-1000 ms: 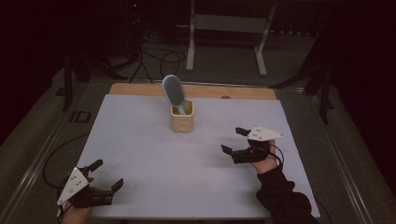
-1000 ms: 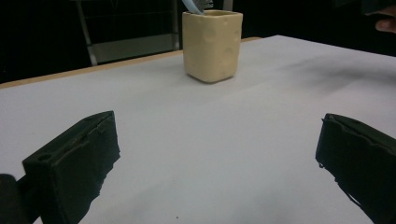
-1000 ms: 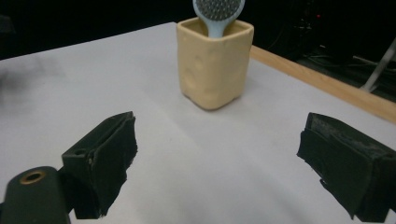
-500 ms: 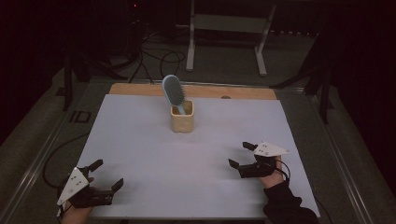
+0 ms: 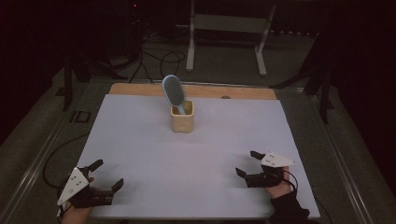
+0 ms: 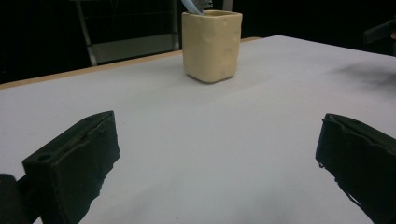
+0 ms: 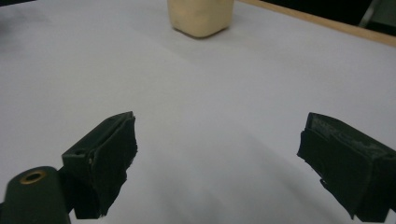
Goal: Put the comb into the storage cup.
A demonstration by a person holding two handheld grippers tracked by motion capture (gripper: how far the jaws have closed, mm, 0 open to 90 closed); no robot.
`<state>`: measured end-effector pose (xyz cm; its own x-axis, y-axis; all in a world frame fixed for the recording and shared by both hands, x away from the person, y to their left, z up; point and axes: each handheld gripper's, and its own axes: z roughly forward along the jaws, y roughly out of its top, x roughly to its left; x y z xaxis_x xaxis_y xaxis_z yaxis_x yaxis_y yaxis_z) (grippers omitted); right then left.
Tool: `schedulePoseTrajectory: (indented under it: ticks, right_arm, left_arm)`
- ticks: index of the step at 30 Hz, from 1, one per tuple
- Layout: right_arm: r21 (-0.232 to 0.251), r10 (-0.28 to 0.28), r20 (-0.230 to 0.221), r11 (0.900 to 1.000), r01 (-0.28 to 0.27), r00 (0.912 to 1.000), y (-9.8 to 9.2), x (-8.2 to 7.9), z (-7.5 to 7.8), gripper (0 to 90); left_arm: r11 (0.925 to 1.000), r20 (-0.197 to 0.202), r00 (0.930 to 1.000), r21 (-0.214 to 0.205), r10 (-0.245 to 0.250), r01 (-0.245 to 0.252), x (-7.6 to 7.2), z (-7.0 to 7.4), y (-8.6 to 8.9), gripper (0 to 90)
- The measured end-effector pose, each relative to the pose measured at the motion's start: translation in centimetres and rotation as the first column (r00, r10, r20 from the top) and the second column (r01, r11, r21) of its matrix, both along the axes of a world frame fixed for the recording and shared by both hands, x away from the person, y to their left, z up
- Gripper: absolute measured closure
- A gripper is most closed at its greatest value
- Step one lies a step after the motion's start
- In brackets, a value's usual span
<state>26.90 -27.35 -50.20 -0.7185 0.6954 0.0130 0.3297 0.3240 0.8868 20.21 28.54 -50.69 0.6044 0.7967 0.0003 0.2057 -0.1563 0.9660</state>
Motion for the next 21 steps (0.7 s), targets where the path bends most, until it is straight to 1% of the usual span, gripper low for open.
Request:
schedulePoseTrajectory:
  ticks: [2,8,10,14,17,18,21]
  right_arm:
    - [-0.012,-0.017,0.008,0.9998,0.017,0.9998,-0.2,-0.4,-0.1,10.5]
    - [0.002,-0.048,0.001,0.9988,0.048,0.9988,-1.4,-1.6,-0.5,10.5]
    - [0.023,-0.06,-0.005,0.9979,0.06,0.9982,-1.9,-2.2,-0.6,10.5]
    - [0.039,-0.079,-0.01,0.9961,0.08,0.9968,-2.4,-2.9,-0.8,10.5]
    - [0.049,-0.082,-0.005,0.9954,0.082,0.9966,-2.4,-2.8,-0.8,10.5]
    - [0.047,-0.084,0.003,0.9954,0.084,0.9965,-2.4,-2.7,-0.9,10.5]
    - [0.05,-0.077,0.0,0.9958,0.077,0.997,-2.1,-2.3,-1.1,10.5]
  left_arm:
    - [1.0,0.0,1.0,-0.001,0.002,-0.002,0.0,0.0,0.0,0.0]
    - [1.0,0.0,1.0,0.0,0.001,-0.001,0.0,0.0,0.0,0.0]
    - [1.0,0.001,1.0,0.0,0.001,-0.001,0.0,0.0,0.0,0.0]
    - [1.0,0.003,1.0,0.006,-0.001,0.0,0.0,0.0,0.0,0.0]
    - [0.9999,0.002,1.0,0.013,-0.002,0.002,0.0,0.0,-0.1,0.0]
    - [0.9999,0.004,1.0,0.014,-0.001,0.001,-0.1,0.0,-0.1,0.0]
    - [1.0,0.007,1.0,0.007,0.001,-0.001,-0.1,0.1,0.0,0.0]
